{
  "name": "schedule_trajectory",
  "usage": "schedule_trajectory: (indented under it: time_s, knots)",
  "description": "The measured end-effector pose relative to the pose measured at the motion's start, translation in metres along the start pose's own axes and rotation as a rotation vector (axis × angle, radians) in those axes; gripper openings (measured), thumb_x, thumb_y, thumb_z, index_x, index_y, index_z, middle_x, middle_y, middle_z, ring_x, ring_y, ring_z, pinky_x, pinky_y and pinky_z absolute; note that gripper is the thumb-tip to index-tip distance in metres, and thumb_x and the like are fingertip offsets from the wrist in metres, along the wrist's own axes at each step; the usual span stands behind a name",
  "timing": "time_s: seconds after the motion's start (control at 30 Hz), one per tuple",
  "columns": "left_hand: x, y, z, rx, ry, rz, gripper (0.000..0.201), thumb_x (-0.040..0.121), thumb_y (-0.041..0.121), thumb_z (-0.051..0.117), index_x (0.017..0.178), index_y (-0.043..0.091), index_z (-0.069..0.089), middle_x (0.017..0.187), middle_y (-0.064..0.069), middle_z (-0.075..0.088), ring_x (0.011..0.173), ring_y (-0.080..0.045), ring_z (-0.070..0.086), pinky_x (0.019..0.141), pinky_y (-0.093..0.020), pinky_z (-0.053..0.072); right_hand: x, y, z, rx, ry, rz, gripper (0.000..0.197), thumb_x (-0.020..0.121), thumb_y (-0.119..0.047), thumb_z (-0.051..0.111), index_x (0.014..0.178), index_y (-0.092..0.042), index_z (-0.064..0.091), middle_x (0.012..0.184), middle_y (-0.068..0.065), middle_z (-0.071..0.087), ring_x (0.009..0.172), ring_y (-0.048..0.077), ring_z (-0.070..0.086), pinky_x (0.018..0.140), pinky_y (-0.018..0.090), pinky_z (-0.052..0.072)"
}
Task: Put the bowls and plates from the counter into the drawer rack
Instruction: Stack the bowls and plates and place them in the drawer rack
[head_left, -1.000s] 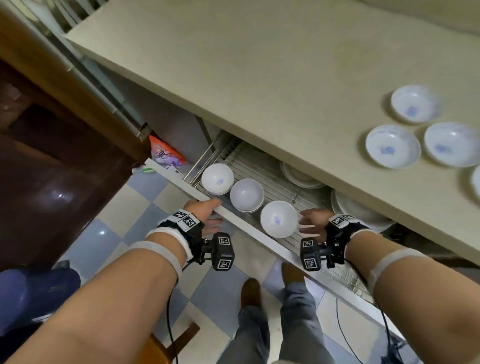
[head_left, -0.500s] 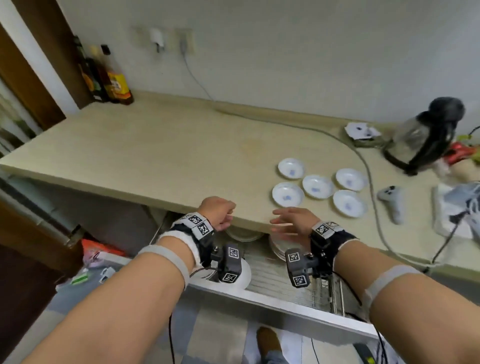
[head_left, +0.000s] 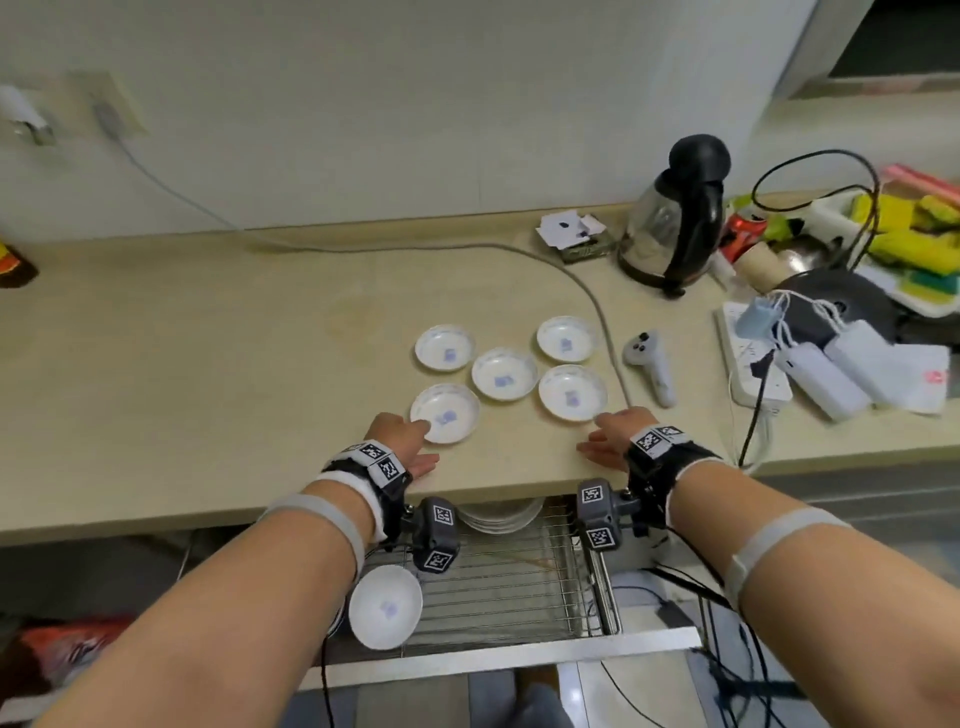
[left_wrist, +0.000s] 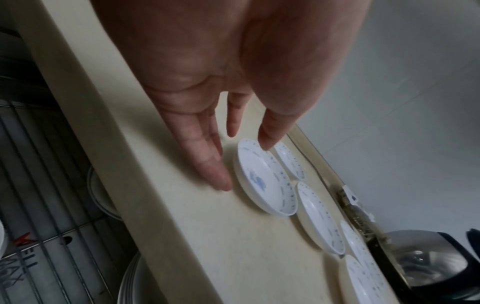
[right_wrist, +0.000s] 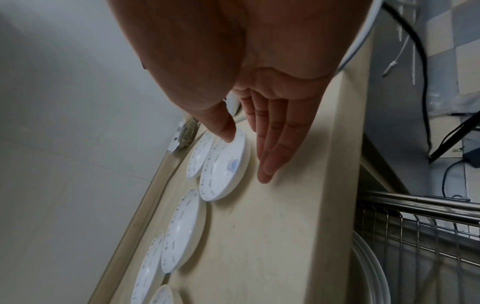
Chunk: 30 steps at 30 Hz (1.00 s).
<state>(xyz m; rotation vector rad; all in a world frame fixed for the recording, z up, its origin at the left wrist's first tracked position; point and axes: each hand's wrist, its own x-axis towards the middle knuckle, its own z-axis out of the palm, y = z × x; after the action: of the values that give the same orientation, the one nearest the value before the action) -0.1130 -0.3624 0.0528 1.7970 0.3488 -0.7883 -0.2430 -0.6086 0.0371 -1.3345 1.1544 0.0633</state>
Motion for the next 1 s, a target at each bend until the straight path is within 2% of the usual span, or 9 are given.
schedule_trajectory:
  time_s: [0.1, 0.23, 0.33, 0.4, 0.47, 0.63, 0.8, 0.87, 1.0]
  knots:
    - [0.024, -0.003, 0.007, 0.052, 0.062, 0.043, 0.032, 0.092, 0.001, 0.058, 0.123, -0.009, 0.055, 0.102, -0.023, 0.066, 0.093, -0.039, 0.073, 0.082, -0.048, 0.061, 0.014, -0.013, 0.006, -0.010, 0.024, 0.039, 0.019, 0.094, -0.001, 0.050, 0.107, 0.012, 0.055, 0.082, 0.027, 0.072, 0.064, 0.033, 0.073, 0.058, 0.038, 0.063]
    - [0.040, -0.004, 0.006, 0.058, 0.092, 0.015, 0.054, 0.063, -0.005, 0.072, 0.116, -0.002, 0.057, 0.107, -0.021, 0.066, 0.091, -0.043, 0.071, 0.077, -0.054, 0.062, 0.031, -0.018, 0.008, 0.010, 0.037, 0.052, 0.021, 0.093, 0.006, 0.042, 0.114, 0.006, 0.044, 0.078, 0.033, 0.068, 0.053, 0.034, 0.071, 0.055, 0.041, 0.062]
    - [0.028, 0.014, 0.005, -0.037, 0.099, -0.003, 0.027, 0.082, -0.012, 0.062, 0.103, 0.003, 0.057, 0.101, -0.023, 0.061, 0.075, -0.039, 0.069, 0.051, -0.047, 0.062, 0.037, -0.022, 0.006, 0.005, 0.046, -0.049, 0.025, 0.093, 0.003, 0.037, 0.116, -0.005, 0.038, 0.084, 0.030, 0.068, 0.058, 0.036, 0.072, 0.064, 0.049, 0.063]
    - [0.029, 0.029, 0.005, -0.074, 0.089, 0.043, 0.016, 0.089, -0.010, 0.054, 0.096, 0.004, 0.056, 0.102, -0.027, 0.063, 0.070, -0.036, 0.069, 0.050, -0.039, 0.062, 0.039, -0.032, 0.003, 0.020, 0.057, -0.130, 0.023, 0.094, 0.001, 0.037, 0.115, -0.008, 0.039, 0.092, 0.028, 0.066, 0.064, 0.036, 0.070, 0.062, 0.046, 0.063]
    - [0.032, 0.045, 0.004, -0.100, 0.074, 0.106, 0.015, 0.092, -0.008, 0.053, 0.099, 0.005, 0.056, 0.102, -0.028, 0.065, 0.068, -0.034, 0.070, 0.050, -0.034, 0.062, 0.045, -0.047, 0.002, 0.033, 0.060, -0.175, 0.020, 0.096, 0.001, 0.039, 0.114, -0.007, 0.039, 0.085, 0.024, 0.064, 0.061, 0.032, 0.067, 0.052, 0.037, 0.061]
    - [0.061, 0.078, 0.014, -0.140, 0.157, 0.158, 0.023, 0.090, -0.011, 0.053, 0.107, 0.005, 0.055, 0.107, -0.035, 0.066, 0.061, -0.034, 0.071, 0.041, -0.026, 0.056, 0.075, -0.078, 0.002, -0.009, 0.076, -0.157, 0.024, 0.093, -0.003, 0.043, 0.116, -0.007, 0.041, 0.067, 0.023, 0.072, 0.070, 0.038, 0.075, 0.074, 0.057, 0.061]
    - [0.089, 0.091, 0.025, -0.133, 0.215, 0.071, 0.034, 0.090, -0.014, 0.053, 0.120, 0.001, 0.057, 0.116, -0.032, 0.063, 0.067, -0.037, 0.069, 0.039, -0.031, 0.058, 0.104, -0.085, 0.003, -0.060, 0.071, -0.149, 0.036, 0.085, -0.001, 0.041, 0.121, -0.002, 0.043, 0.054, 0.021, 0.071, 0.062, 0.036, 0.075, 0.068, 0.056, 0.062]
    - [0.099, 0.093, 0.028, -0.119, 0.225, 0.048, 0.035, 0.089, -0.014, 0.056, 0.121, 0.001, 0.057, 0.115, -0.030, 0.064, 0.071, -0.039, 0.070, 0.046, -0.036, 0.061, 0.113, -0.084, 0.004, -0.090, 0.075, -0.138, 0.039, 0.084, -0.002, 0.042, 0.123, -0.001, 0.045, 0.059, 0.023, 0.072, 0.063, 0.036, 0.075, 0.068, 0.055, 0.062]
    - [0.112, 0.094, 0.029, -0.079, 0.231, -0.003, 0.037, 0.083, -0.010, 0.066, 0.118, 0.003, 0.059, 0.103, -0.026, 0.070, 0.082, -0.040, 0.074, 0.080, -0.048, 0.062, 0.114, -0.086, 0.006, -0.151, 0.101, -0.123, 0.037, 0.087, -0.005, 0.044, 0.124, -0.007, 0.042, 0.066, 0.023, 0.074, 0.067, 0.037, 0.075, 0.069, 0.057, 0.062]
